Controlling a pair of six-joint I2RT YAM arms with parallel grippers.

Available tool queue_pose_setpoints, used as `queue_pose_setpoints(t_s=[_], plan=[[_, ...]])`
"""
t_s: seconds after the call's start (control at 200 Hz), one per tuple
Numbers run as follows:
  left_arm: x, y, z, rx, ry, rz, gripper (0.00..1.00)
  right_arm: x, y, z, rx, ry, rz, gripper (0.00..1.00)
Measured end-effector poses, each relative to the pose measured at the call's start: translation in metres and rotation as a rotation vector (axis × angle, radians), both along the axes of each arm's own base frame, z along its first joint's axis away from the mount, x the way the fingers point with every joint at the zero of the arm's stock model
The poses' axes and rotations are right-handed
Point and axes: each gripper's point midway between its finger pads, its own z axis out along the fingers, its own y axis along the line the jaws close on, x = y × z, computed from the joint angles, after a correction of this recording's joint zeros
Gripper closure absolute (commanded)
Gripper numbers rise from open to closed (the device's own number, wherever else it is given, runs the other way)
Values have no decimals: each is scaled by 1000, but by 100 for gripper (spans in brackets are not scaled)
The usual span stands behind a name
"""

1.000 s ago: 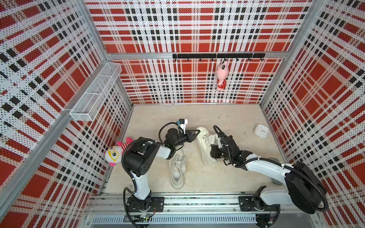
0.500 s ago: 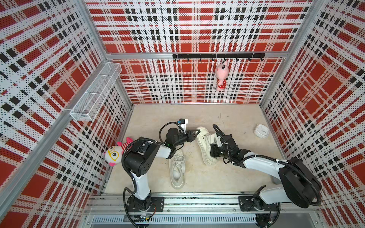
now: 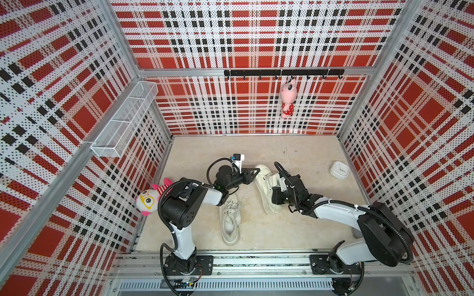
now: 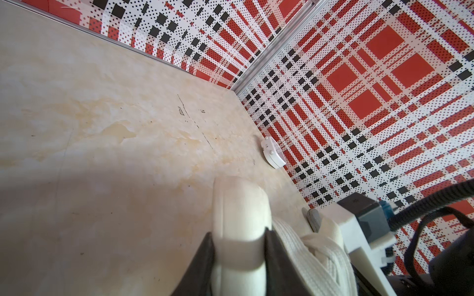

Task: Remove the insole from the shoe

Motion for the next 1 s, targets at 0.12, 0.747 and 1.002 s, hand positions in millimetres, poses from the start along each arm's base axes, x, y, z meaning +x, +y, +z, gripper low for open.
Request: queue_pose_setpoints(t_s=[0.12, 0.747, 1.002], plan=[[-2, -3, 2, 1, -14, -16, 77, -1, -3, 3, -19, -14, 4, 46], [-1, -4, 1, 44, -62, -17, 78, 1, 8, -8, 37, 0, 43, 83], [-9, -9, 16, 39, -117, -56, 79, -4, -3, 8, 35, -5, 16, 100]])
